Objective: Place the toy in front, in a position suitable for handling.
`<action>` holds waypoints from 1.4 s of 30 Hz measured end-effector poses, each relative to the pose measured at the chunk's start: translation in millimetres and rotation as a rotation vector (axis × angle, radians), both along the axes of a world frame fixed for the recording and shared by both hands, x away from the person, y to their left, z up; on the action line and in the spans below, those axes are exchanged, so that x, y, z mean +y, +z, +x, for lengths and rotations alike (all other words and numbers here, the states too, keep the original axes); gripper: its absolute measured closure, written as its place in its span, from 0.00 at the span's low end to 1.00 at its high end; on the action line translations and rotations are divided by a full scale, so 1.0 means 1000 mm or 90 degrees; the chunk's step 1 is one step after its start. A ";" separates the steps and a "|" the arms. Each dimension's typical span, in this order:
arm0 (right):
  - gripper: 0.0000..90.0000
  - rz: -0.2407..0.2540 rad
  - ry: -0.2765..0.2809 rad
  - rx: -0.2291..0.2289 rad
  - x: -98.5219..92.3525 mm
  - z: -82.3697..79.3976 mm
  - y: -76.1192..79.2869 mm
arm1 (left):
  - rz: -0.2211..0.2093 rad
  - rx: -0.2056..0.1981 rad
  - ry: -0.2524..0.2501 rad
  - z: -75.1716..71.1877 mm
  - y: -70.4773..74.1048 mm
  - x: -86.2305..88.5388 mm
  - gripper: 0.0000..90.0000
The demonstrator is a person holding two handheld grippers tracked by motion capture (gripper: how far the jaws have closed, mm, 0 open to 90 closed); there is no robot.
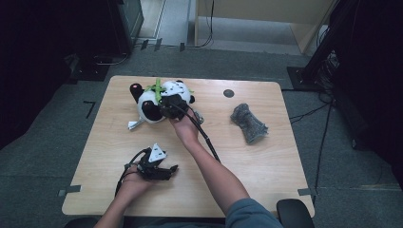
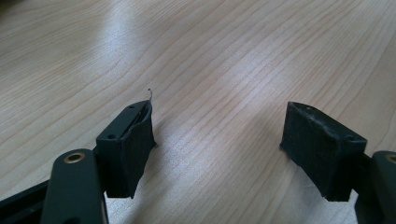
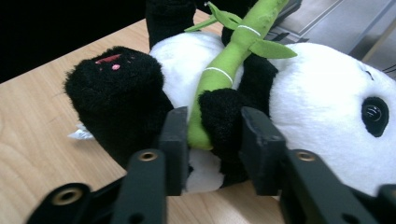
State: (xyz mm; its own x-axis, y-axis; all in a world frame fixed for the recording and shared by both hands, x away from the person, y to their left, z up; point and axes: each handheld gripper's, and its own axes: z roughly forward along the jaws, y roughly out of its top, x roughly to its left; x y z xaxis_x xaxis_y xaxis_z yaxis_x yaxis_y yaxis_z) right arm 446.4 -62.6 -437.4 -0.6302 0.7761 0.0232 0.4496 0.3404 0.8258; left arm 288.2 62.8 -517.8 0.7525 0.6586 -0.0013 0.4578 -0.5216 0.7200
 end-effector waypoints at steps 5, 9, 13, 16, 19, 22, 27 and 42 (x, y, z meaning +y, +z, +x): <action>0.90 0.012 0.005 0.001 -0.010 0.000 0.008 | 0.000 0.000 0.000 0.000 0.000 0.000 0.28; 1.00 0.065 0.021 -0.020 -0.026 -0.003 0.025 | -0.004 0.001 0.001 0.000 0.000 0.000 0.28; 1.00 0.055 0.038 0.001 -0.031 -0.002 0.028 | -0.001 -0.001 0.001 0.000 0.000 0.000 0.28; 0.88 0.039 0.049 0.021 -0.025 -0.004 0.020 | -0.002 -0.001 0.001 0.000 0.000 0.000 0.28; 0.72 0.022 0.050 0.014 -0.018 -0.004 0.013 | 0.000 0.000 0.000 0.000 0.000 0.000 0.28; 0.59 0.013 0.050 -0.012 -0.013 -0.005 0.011 | -0.002 0.000 0.001 0.000 0.000 0.000 0.28; 0.50 -0.029 0.013 -0.068 -0.004 -0.007 0.008 | -0.001 0.000 0.001 0.000 0.000 0.000 0.28; 0.76 0.079 0.001 0.046 -0.019 0.017 -0.011 | -0.001 0.000 0.001 0.000 0.000 0.000 0.28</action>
State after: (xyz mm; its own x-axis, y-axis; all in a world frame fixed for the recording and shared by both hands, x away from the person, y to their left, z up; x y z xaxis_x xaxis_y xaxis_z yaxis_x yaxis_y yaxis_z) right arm 463.8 -81.3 -448.7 -0.6241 0.7637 0.1650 0.5097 0.2379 0.8268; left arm 288.0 62.6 -517.9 0.7511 0.6602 -0.0031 0.4593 -0.5193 0.7207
